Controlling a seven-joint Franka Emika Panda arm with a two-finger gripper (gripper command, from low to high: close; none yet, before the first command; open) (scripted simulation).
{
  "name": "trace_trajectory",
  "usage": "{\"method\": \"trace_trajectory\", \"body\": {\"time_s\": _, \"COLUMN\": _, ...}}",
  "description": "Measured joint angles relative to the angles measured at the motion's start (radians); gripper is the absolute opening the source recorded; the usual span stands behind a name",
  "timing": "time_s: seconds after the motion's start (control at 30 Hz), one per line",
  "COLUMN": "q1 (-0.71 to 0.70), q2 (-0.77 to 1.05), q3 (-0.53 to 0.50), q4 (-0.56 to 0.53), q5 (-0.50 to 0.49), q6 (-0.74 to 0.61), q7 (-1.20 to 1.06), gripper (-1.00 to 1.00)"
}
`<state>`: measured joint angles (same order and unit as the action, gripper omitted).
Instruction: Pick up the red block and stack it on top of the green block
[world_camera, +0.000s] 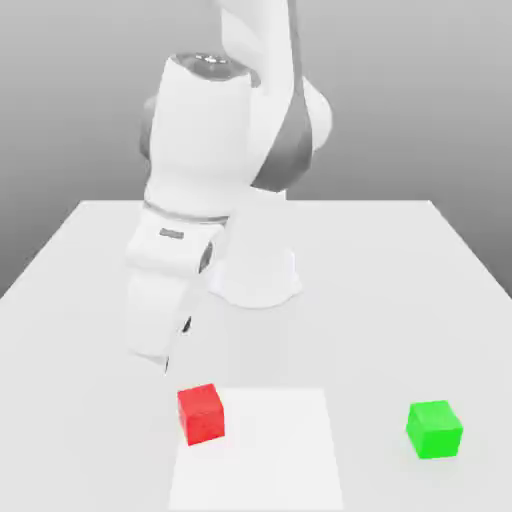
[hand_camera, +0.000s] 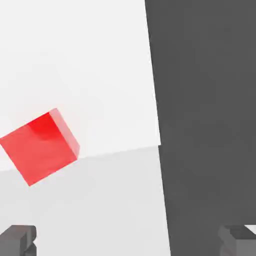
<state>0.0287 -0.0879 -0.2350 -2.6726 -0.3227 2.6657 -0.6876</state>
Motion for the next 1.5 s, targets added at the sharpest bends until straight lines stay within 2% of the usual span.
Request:
{"method": "trace_trajectory", "body": {"time_s": 0.17, "q1": 0.009, "q2": 0.059, "q3": -0.013, "q4": -0.056, "q5": 0.140, "q6": 0.067, "q7": -0.322, "gripper": 0.00}}
{"method": "trace_trajectory", "body": {"time_s": 0.33, "q1": 0.018, "q2": 0.098, "q3": -0.001, "q4": -0.098, "q5": 0.340, "q6": 0.119, "q7": -0.647, "gripper": 0.00}}
{"method": "trace_trajectory", "body": {"time_s": 0.6, "q1": 0.033, "q2": 0.140, "q3": 0.044, "q4": -0.085, "q5": 0.579, "q6": 0.145, "q7": -0.837, "gripper": 0.00}}
{"method": "trace_trajectory", "body": {"time_s": 0.83, "q1": 0.024, "q2": 0.189, "q3": 0.086, "q4": -0.068, "q5": 0.734, "q6": 0.161, "q7": -0.949, "gripper": 0.00}}
{"method": "trace_trajectory", "body": {"time_s": 1.17, "q1": 0.003, "q2": 0.267, "q3": 0.130, "q4": -0.050, "q5": 0.840, "q6": 0.199, "q7": -1.029, "gripper": 0.00}}
{"method": "trace_trajectory", "body": {"time_s": 1.5, "q1": 0.021, "q2": 0.335, "q3": 0.108, "q4": -0.047, "q5": 0.811, "q6": 0.264, "q7": -1.010, "gripper": 0.00}}
